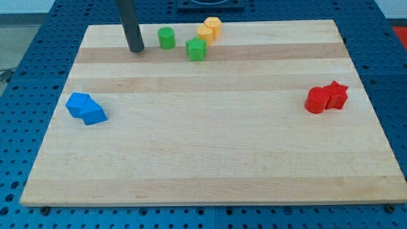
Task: Move the green circle to the top left side of the green star
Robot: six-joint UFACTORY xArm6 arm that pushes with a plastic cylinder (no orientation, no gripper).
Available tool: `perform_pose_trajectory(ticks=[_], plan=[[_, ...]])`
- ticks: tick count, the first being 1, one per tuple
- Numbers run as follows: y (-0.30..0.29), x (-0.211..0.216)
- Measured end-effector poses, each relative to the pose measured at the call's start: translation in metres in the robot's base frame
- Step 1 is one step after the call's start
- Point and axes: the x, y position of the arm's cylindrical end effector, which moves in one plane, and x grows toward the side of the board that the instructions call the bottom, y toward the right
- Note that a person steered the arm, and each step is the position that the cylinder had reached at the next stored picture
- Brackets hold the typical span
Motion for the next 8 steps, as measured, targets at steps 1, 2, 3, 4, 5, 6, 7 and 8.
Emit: perform_pose_trajectory(ticks=[1,2,3,4,5,6,7,8], plan=[[0.005,-0.025],[0.009,-0.028],[0.021,-0.028],[0.058,-0.028],[0.061,-0.028],[0.078,-0.028],[0.078,-0.028],[0.069,-0.024]])
